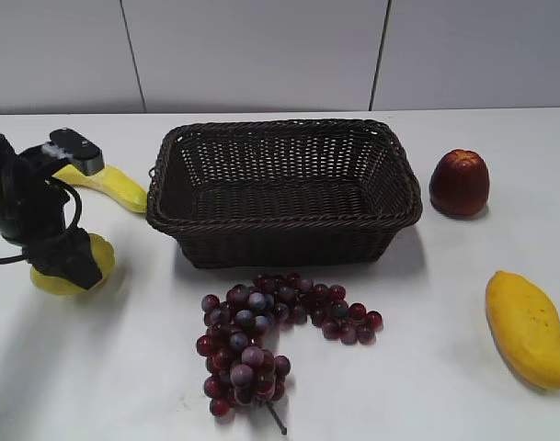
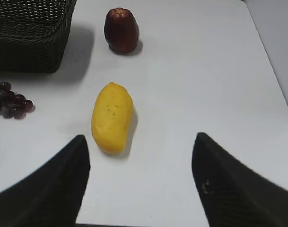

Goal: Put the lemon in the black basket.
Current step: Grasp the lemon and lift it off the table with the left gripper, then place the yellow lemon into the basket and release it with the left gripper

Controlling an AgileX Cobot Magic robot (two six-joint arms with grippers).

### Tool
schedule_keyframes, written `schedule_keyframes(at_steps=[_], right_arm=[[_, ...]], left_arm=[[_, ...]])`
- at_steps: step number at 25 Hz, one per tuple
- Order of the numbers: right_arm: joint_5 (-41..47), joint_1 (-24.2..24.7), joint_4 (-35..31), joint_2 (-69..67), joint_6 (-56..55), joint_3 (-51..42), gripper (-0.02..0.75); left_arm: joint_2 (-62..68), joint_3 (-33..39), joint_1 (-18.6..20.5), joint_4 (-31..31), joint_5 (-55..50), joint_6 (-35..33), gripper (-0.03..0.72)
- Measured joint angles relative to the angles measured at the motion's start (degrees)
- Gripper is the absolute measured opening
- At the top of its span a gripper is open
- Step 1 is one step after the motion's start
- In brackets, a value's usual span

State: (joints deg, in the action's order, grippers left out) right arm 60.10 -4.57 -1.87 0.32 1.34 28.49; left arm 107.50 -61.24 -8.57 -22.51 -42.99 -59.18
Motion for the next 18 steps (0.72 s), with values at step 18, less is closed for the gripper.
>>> schedule_keyframes(at_steps=[18], right_arm=[[0.0, 0.0, 0.0, 0.0, 0.0, 0.0, 0.555]], left_arm=[[-16.3, -4.3, -8.6, -23.1, 14.0, 2.9, 0.564]])
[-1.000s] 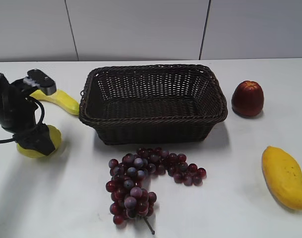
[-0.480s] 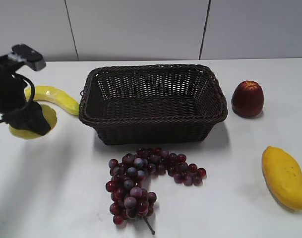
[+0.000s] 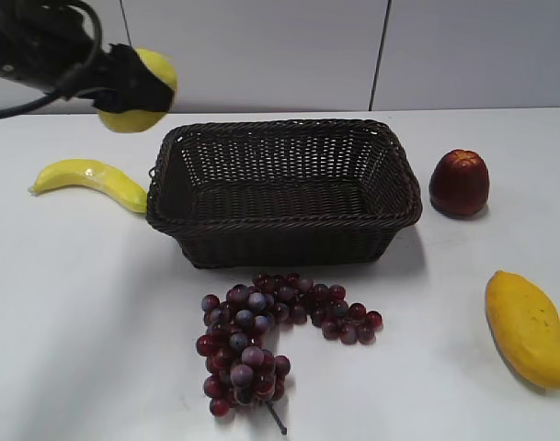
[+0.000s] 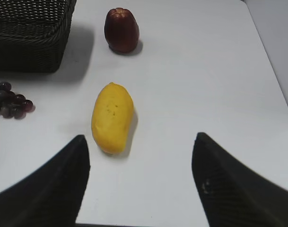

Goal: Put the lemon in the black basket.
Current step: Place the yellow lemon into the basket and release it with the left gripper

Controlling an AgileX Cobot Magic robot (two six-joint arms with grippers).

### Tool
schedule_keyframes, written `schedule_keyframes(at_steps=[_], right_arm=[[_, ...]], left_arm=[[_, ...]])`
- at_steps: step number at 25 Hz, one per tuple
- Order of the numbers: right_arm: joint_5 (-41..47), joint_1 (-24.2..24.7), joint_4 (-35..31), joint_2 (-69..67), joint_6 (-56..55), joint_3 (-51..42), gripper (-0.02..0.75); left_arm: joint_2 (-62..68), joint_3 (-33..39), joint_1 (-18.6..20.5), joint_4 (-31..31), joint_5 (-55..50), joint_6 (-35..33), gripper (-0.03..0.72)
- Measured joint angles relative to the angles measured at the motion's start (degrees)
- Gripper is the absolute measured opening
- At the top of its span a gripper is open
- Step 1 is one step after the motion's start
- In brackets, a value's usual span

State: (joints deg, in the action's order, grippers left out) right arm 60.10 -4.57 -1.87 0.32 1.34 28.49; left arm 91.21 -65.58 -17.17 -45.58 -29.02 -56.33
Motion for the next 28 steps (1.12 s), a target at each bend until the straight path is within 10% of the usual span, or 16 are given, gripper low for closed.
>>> schedule_keyframes(at_steps=[10, 21, 28], right_arm=[[0.0, 0.0, 0.0, 0.0, 0.0, 0.0, 0.555], [0.0, 0.0, 0.0, 0.0, 0.0, 0.0, 0.555], [0.0, 0.0, 0.0, 0.0, 0.0, 0.0, 0.555]], left_arm=[[14.7, -0.7, -13.0, -2.0, 16.0, 0.0, 0.564], [15.6, -0.7, -13.6, -2.9, 20.0, 0.0, 0.665], [1.0, -0.8, -12.8, -2.4, 4.3, 5.6, 0.65]])
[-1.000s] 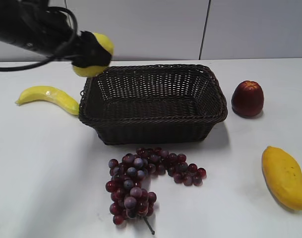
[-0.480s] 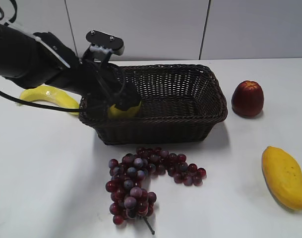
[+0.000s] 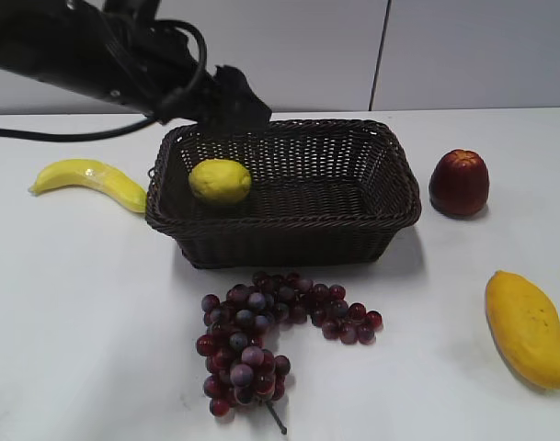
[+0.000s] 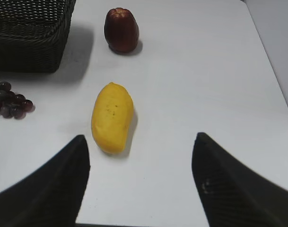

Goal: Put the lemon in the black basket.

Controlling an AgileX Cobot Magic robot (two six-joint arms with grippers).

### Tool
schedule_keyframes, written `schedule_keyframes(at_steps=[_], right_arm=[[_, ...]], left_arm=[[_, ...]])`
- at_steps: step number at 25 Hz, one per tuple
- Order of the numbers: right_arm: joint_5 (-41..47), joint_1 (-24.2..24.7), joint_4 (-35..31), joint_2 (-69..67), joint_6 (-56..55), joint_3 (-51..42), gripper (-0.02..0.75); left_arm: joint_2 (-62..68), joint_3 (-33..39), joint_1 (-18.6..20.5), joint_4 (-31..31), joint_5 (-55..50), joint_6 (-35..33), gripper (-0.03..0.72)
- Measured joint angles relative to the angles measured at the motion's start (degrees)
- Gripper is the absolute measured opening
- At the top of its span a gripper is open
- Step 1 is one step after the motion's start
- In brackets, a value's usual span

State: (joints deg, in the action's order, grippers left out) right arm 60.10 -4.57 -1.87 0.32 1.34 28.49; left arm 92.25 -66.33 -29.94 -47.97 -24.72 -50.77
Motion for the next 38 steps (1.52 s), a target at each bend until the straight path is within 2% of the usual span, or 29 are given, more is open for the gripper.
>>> schedule_keyframes(at_steps=[2, 9, 12, 15, 21, 25, 28, 34, 38], right_arm=[[0.0, 0.0, 0.0, 0.0, 0.0, 0.0, 0.555], [0.0, 0.0, 0.0, 0.0, 0.0, 0.0, 0.555], [0.0, 0.0, 0.0, 0.0, 0.0, 0.0, 0.555], [0.0, 0.0, 0.0, 0.0, 0.0, 0.0, 0.555], [0.0, 0.0, 0.0, 0.0, 0.0, 0.0, 0.555], [0.0, 0.0, 0.0, 0.0, 0.0, 0.0, 0.555], [0.0, 0.0, 0.0, 0.0, 0.0, 0.0, 0.555], [0.0, 0.0, 0.0, 0.0, 0.0, 0.0, 0.555], [0.0, 0.0, 0.0, 0.0, 0.0, 0.0, 0.555]], left_arm=[[-4.0, 0.0, 0.9, 3.5, -5.3, 4.3, 0.644], [-15.0, 0.0, 3.8, 31.6, -28.0, 29.9, 0.613], [-18.7, 0.2, 5.2, 41.7, -38.7, 39.9, 0.602], [-23.6, 3.2, 7.4, 47.4, -43.5, 45.3, 0.583], [-39.7, 17.5, 13.5, 48.0, -44.8, 47.0, 0.578], [-55.0, 27.4, 14.4, 47.6, -45.2, 47.1, 0.602], [-66.6, 32.0, 14.5, 46.0, -45.4, 47.2, 0.643], [-86.9, 35.3, 14.5, 45.4, -45.4, 47.2, 0.661], [-92.3, 35.6, 14.5, 45.3, -45.4, 47.2, 0.661]])
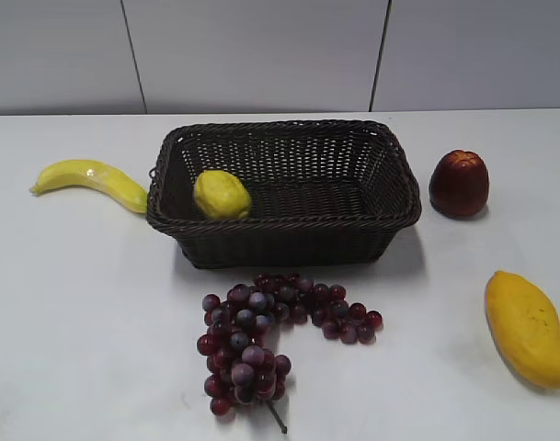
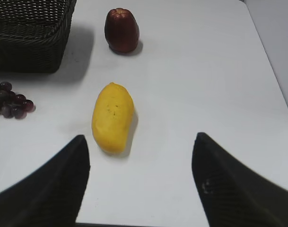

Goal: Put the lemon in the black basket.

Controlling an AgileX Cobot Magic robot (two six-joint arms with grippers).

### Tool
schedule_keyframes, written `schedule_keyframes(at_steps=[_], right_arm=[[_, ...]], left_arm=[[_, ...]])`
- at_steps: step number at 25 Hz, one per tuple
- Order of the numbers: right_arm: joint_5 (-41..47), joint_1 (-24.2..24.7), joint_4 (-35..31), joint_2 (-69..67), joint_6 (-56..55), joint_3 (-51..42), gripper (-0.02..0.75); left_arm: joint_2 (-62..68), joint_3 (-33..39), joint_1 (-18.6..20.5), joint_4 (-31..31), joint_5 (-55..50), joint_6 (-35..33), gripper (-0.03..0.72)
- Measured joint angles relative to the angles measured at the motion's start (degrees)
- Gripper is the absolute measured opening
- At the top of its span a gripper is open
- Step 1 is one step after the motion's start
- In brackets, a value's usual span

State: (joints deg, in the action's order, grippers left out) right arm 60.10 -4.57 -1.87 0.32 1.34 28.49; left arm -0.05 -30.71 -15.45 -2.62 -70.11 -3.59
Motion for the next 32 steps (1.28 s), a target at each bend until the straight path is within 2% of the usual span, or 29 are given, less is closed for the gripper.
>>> schedule_keyframes(at_steps=[14, 26, 29, 32], right_arm=[[0.0, 0.0, 0.0, 0.0, 0.0, 0.0, 0.555], [0.0, 0.0, 0.0, 0.0, 0.0, 0.0, 0.555], [0.0, 0.0, 0.0, 0.0, 0.0, 0.0, 0.555], [0.0, 0.0, 0.0, 0.0, 0.0, 0.0, 0.555]], left_arm=[[-0.3, 3.0, 0.0, -0.1, 6.7, 0.0, 0.599], [-0.3, 3.2, 0.3, -0.1, 7.3, 0.0, 0.559], [-0.3, 3.2, 2.9, -0.2, 7.3, 0.0, 0.559], [-0.3, 3.2, 8.0, -0.2, 7.3, 0.0, 0.547]])
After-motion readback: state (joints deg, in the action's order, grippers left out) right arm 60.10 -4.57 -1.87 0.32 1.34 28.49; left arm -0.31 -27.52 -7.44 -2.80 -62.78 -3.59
